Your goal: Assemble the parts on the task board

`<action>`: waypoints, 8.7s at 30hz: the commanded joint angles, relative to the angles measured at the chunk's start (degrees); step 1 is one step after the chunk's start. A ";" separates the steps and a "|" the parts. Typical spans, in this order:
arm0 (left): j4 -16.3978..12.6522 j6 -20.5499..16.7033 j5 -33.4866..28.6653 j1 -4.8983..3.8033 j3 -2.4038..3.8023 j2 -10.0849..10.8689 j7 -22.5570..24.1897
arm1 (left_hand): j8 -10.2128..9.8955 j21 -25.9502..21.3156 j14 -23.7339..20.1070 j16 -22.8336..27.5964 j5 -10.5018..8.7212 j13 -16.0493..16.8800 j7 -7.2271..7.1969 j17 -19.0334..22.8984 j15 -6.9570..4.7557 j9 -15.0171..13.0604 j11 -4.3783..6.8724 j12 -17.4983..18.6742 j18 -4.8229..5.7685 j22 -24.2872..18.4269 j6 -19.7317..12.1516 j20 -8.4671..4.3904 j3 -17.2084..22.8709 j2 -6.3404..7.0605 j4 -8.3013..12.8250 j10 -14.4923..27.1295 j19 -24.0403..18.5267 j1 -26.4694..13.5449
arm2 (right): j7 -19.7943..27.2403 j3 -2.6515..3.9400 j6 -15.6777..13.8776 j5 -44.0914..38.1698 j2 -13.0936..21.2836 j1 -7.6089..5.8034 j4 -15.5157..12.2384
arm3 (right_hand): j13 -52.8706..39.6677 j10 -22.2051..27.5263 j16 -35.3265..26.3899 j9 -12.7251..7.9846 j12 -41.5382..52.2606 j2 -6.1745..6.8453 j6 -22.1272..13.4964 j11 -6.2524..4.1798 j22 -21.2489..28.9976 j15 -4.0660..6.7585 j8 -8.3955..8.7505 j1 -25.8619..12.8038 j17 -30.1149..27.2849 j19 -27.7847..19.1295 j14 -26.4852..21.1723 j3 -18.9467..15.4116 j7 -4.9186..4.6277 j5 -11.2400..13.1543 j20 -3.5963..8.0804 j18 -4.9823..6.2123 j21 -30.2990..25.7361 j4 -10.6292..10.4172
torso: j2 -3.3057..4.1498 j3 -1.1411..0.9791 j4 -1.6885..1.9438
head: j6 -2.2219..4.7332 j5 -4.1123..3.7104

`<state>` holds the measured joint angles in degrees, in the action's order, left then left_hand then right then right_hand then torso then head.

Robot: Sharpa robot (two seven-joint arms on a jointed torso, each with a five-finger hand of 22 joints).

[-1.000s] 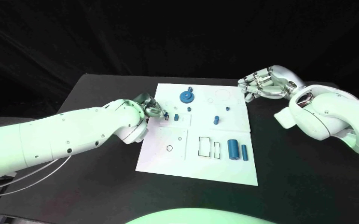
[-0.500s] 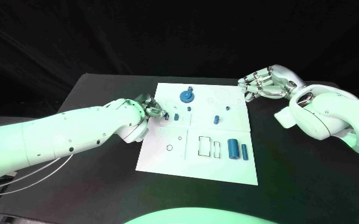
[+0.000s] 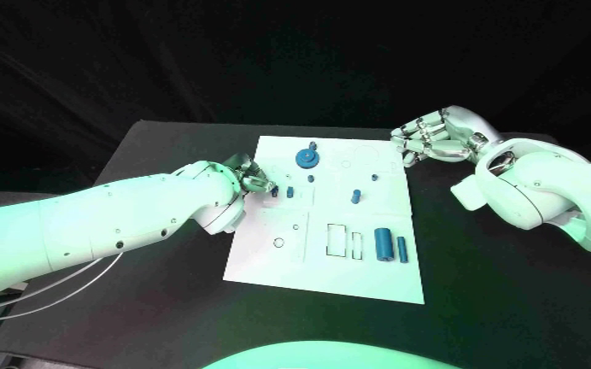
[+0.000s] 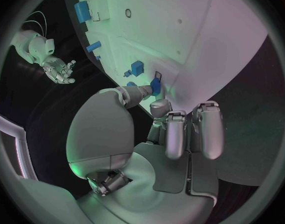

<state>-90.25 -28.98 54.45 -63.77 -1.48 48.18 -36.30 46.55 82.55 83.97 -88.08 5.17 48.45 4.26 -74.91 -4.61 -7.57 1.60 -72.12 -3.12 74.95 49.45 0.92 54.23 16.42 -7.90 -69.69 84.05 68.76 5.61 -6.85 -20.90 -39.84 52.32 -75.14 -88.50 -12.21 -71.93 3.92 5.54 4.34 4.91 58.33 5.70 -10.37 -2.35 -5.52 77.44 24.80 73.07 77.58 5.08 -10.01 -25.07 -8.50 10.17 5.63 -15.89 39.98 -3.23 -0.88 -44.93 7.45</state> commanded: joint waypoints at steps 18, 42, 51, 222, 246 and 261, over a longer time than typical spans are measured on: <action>-0.05 3.72 2.58 0.10 -0.08 -0.19 -0.58 | 1.40 0.15 5.45 -0.33 0.02 -0.99 -1.62 -13.38 -0.45 -12.42 0.01 0.75 0.40 3.87 1.93 -0.48 3.00 -0.19 3.60 0.35 0.98 -0.52 | 0.12 0.02 0.02 0.04 0.01 -0.02 -0.10 | -0.07 0.01 -0.07 0.06 0.17 0.00 -0.23 0.22 0.09 -0.20 0.24 -0.68 -0.05 0.30 0.05 -0.15 -0.06 -0.20 -0.16 0.38 -0.19 -0.09 | -0.02 0.00 0.07 | -0.28 -0.11; -0.01 5.58 4.35 0.10 -0.08 -0.27 -0.78 | 1.29 -0.05 5.45 -0.31 -0.15 -0.45 -2.35 -13.37 -0.69 -12.81 0.42 0.83 0.37 3.74 1.54 -0.61 -2.53 -0.31 4.03 -0.02 0.93 -1.59 | 0.20 0.02 0.06 0.04 -0.16 -0.02 0.13 | -0.07 0.01 -0.07 0.06 0.17 0.00 -0.23 0.22 0.09 -0.20 0.24 -0.68 -0.05 0.30 0.05 -0.15 -0.06 -0.20 -0.16 0.38 -0.19 -0.09 | -0.03 -0.01 0.07 | -0.56 -0.16; -0.01 6.28 4.42 0.10 -0.08 -0.23 -0.84 | 1.02 -0.02 5.45 -0.33 -0.15 0.00 -2.64 -13.39 -0.82 -12.70 0.60 0.63 0.39 3.81 1.73 -0.71 -3.73 -0.43 3.76 -0.20 0.99 -1.89 | 0.21 0.02 0.09 0.04 -0.18 -0.01 0.19 | -0.10 0.04 -0.07 0.08 0.18 -0.03 -0.24 0.22 0.17 -0.19 0.24 -0.70 -0.05 0.32 0.03 -0.15 -0.06 -0.34 -0.16 0.38 -0.21 -0.02 | -0.03 0.01 0.03 | -0.70 -0.23; 1.79 9.37 6.26 -0.87 0.36 -1.05 -0.11 | 1.31 1.10 5.50 -0.38 0.29 5.89 -3.14 -13.51 -1.54 -13.22 1.30 -1.48 0.88 5.89 3.41 -1.39 -4.84 -4.01 2.74 -2.73 2.06 -0.25 | 0.27 0.02 0.19 0.04 0.15 0.11 0.08 | -0.15 0.13 -0.08 0.10 0.18 -0.06 -0.30 0.24 0.34 -0.21 0.24 -0.81 -0.05 0.34 -0.03 -0.18 -0.08 -0.49 -0.18 0.38 -0.27 0.08 | -0.06 0.04 0.13 | -0.46 -0.40; 0.03 4.51 11.17 -0.33 0.34 0.06 4.58 | 1.56 1.25 5.52 -0.42 0.24 6.45 -3.07 -13.55 -1.46 -13.36 1.23 -1.76 0.93 6.10 3.49 -1.30 -4.50 -4.16 2.79 -3.16 2.15 -0.08 | 0.39 0.02 0.24 0.03 0.25 0.15 0.18 | -0.15 0.13 -0.08 0.10 0.18 -0.06 -0.30 0.24 0.34 -0.21 0.24 -0.81 -0.05 0.34 -0.03 -0.18 -0.08 -0.49 -0.18 0.38 -0.27 0.08 | -0.06 0.02 0.07 | -0.70 -0.40; 2.10 6.79 14.40 0.14 0.28 -0.73 7.17 | 1.61 1.24 5.51 -0.41 0.21 6.35 -3.05 -13.54 -1.45 -13.39 1.21 -1.72 0.93 6.08 3.51 -1.28 -4.49 -4.14 2.74 -3.15 2.14 -0.11 | 0.42 0.02 0.27 0.02 0.25 0.20 0.19 | -0.15 0.13 -0.08 0.10 0.18 -0.06 -0.30 0.24 0.34 -0.21 0.24 -0.81 -0.05 0.34 -0.03 -0.18 -0.08 -0.49 -0.18 0.38 -0.27 0.08 | -0.07 0.05 -0.01 | -1.20 -0.37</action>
<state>-88.29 -23.68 66.72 -63.67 -1.20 47.55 -31.05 48.04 83.59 83.97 -88.30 5.15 54.84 1.43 -74.90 -6.26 -20.91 2.73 -73.87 -3.12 74.90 52.70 -0.51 45.86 14.70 -8.68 -72.44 83.85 65.66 5.72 -6.85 -20.87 -39.75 52.55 -74.98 -88.30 -12.29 -71.93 3.92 5.56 4.34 4.68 58.33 5.70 -10.09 -2.35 -5.52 77.20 24.81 73.07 77.57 5.08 -10.01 -25.41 -8.50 10.17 5.64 -15.89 39.91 -3.19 -0.82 -46.04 7.03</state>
